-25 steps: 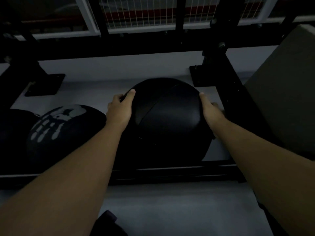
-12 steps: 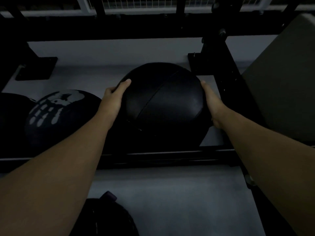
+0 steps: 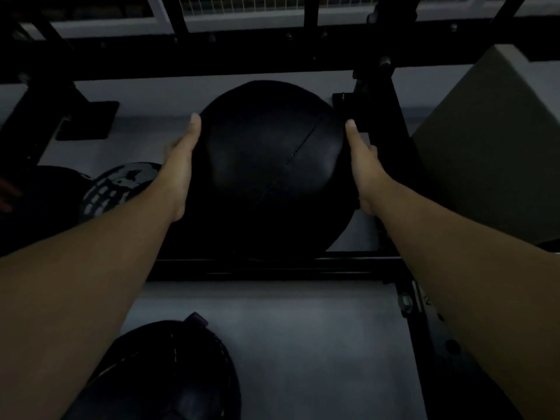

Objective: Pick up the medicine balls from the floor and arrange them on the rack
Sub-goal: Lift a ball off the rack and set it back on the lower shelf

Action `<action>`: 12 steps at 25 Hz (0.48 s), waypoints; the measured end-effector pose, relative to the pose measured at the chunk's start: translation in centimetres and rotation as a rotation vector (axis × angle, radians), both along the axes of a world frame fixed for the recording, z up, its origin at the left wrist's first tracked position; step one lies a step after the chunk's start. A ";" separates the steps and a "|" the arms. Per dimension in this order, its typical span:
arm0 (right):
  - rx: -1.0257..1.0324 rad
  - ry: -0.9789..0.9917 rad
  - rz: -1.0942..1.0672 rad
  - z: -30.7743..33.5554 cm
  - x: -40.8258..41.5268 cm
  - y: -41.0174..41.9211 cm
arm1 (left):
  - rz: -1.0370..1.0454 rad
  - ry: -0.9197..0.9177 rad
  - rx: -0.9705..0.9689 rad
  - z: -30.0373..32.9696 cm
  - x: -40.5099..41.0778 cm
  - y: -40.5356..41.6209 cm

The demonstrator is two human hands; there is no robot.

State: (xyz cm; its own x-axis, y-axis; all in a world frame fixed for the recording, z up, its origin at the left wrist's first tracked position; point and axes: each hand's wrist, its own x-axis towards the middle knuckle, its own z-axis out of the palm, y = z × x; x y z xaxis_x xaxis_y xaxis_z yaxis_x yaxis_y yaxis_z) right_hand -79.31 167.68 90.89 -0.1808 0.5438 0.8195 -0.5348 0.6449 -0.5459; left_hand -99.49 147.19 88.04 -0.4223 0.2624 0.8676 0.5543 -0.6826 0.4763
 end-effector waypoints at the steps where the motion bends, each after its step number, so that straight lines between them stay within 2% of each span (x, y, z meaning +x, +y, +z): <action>1: -0.028 -0.018 0.016 -0.2 0.4 -0.6 | -0.020 -0.008 -0.005 -0.3 0.8 -0.4; 6: -0.142 -0.018 0.012 -2.3 2.5 -4.3 | -0.130 -0.144 0.016 -2.7 4.2 -2.3; 12: -0.187 0.243 0.023 -8.2 5.2 -9.4 | -0.105 -0.187 0.160 -6.1 5.9 -5.7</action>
State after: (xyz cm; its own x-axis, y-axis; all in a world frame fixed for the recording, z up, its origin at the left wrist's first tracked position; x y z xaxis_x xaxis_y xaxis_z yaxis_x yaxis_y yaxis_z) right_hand -74.16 158.24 82.71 -0.0055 0.6876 0.7260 -0.6775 0.5314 -0.5085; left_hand -93.62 141.52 81.98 -0.5574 0.1787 0.8108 0.3890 -0.8065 0.4452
